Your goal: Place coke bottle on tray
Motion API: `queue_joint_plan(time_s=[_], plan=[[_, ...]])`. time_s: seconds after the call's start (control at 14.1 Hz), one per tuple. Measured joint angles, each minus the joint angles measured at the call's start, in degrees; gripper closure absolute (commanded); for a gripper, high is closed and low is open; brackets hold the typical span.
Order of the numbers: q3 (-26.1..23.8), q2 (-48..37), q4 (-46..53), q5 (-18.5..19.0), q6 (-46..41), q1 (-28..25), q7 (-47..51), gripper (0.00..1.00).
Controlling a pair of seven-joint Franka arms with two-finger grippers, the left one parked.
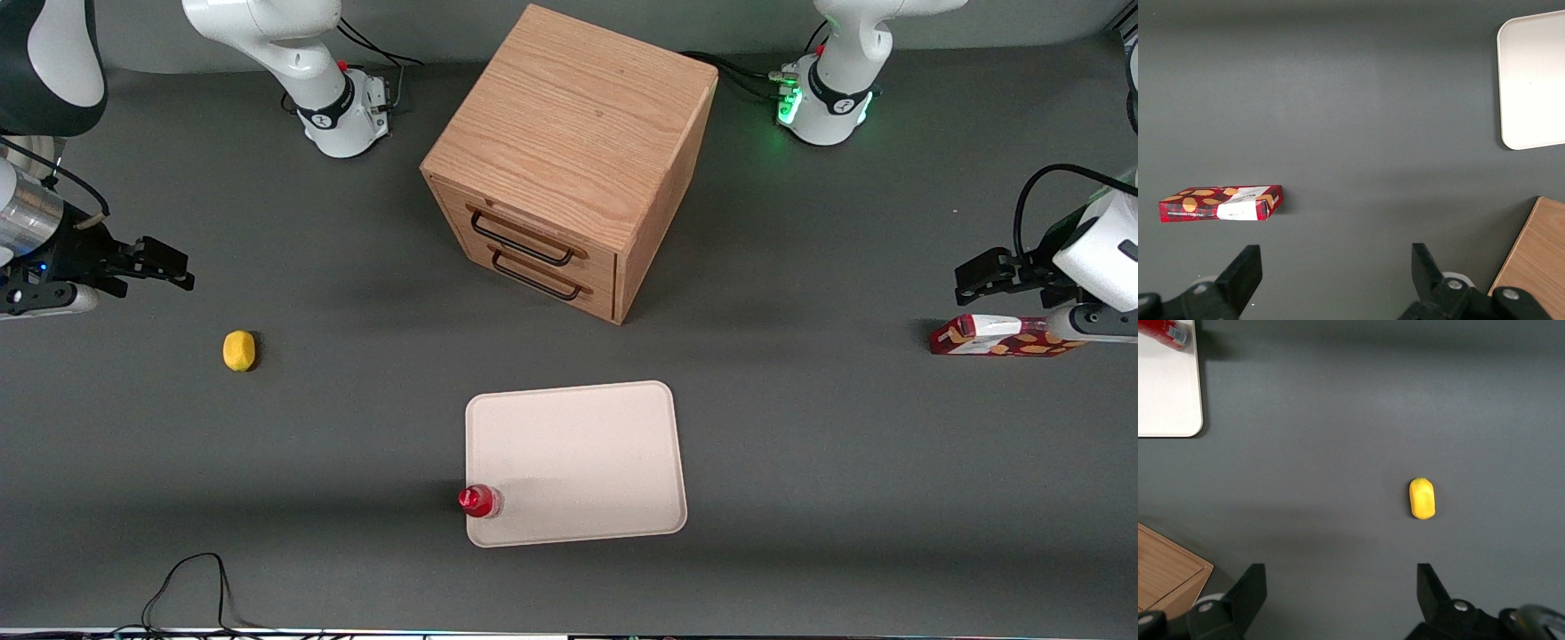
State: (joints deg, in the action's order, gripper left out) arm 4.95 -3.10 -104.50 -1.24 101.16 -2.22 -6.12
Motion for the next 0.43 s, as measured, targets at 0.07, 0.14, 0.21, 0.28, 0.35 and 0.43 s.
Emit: queue_joint_plan(time_s=[0.07, 0.14, 0.21, 0.28, 0.35, 0.43], plan=[[-0.07, 0.09, 0.75, 0.00, -0.61, -0.12, 0.00, 0.00], [-0.17, 0.19, 1.89, -0.01, -2.28, -0.20, 0.01, 0.00], [-0.28, 0.23, 3.03, -0.02, -3.75, -0.23, 0.01, 0.00], [-0.50, 0.29, 4.07, -0.02, -4.66, -0.14, 0.01, 0.00], [-1.16, 0.37, 4.85, -0.05, -5.07, 0.25, 0.04, 0.00], [-2.18, 0.46, 5.29, -0.08, -5.51, 0.88, 0.37, 0.00]])
